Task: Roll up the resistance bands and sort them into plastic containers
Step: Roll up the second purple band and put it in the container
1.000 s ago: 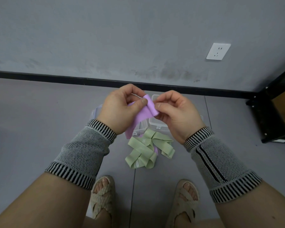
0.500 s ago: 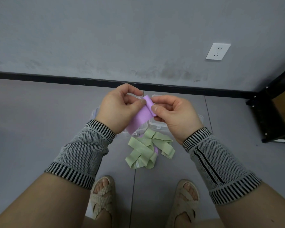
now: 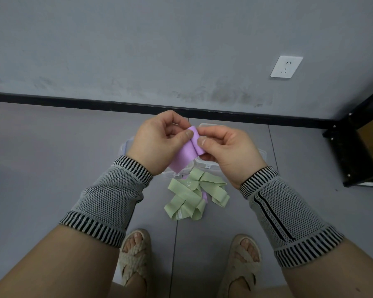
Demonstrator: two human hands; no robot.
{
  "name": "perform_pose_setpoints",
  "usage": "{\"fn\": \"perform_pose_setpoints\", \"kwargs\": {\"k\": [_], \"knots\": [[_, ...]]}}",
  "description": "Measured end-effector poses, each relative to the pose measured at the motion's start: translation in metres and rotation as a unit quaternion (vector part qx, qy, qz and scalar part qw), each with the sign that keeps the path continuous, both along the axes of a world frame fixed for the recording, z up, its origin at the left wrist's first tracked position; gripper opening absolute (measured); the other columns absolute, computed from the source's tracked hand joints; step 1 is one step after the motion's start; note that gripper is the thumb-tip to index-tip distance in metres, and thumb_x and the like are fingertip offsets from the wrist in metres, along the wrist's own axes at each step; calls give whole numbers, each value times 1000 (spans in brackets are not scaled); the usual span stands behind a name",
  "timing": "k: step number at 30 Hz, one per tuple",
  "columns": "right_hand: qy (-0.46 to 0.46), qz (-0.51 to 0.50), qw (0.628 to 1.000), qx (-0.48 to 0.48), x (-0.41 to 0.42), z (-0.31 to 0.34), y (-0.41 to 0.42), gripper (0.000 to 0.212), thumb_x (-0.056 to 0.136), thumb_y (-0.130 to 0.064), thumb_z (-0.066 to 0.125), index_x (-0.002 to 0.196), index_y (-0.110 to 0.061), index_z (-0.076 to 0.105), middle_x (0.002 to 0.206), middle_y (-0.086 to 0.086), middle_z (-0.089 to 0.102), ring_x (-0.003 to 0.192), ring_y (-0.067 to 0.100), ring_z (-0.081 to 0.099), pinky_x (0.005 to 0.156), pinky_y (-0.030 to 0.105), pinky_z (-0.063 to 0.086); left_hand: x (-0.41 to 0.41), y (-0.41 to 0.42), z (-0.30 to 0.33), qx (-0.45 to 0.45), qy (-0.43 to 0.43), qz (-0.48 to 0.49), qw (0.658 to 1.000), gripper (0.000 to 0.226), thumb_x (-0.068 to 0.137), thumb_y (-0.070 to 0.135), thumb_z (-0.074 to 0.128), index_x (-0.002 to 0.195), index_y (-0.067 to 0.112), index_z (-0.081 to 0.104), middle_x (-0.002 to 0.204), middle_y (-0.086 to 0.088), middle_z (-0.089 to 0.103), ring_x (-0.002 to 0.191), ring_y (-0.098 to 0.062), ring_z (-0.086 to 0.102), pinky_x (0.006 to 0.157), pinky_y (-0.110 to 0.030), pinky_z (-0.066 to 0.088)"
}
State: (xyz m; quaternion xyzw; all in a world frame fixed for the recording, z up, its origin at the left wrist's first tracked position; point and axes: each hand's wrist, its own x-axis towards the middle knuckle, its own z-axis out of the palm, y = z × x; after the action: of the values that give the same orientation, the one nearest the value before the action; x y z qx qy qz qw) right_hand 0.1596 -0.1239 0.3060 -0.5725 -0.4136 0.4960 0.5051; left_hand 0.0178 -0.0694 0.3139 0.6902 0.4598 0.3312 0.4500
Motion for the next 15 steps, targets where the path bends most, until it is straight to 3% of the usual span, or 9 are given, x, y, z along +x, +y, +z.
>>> {"fn": "perform_pose_setpoints", "kwargs": {"k": [3,7,11,15], "knots": [[-12,-11,1000,7,2,0,0,23,90,-2,59,89,-24,67,82,0,71,73,7,66,70,22,55,-2,0,-2,-19,12,-4,1000,16,84,20,67,88,32,57,79,6,71,70,-7,64,64,-20,49],[-24,-32,999,7,5,-1,0,22,90,-3,58,91,-23,68,85,0,71,72,4,66,68,20,53,-5,2,-2,-14,63,-20,998,23,84,16,64,89,36,54,65,13,65,59,0,58,53,-15,43],[-30,-44,998,22,3,0,0,24,89,-2,59,86,-23,67,78,-4,69,68,0,64,69,19,55,-5,3,1,-12,45,-25,999,25,84,10,63,90,33,56,70,7,66,65,-11,60,60,-24,49],[-55,-62,996,31,0,-3,1,15,87,-5,64,94,-16,69,83,3,71,73,6,65,73,21,55,-4,2,3,-13,24,-28,999,24,84,8,64,90,30,58,67,8,65,63,-10,59,60,-24,48]]}}
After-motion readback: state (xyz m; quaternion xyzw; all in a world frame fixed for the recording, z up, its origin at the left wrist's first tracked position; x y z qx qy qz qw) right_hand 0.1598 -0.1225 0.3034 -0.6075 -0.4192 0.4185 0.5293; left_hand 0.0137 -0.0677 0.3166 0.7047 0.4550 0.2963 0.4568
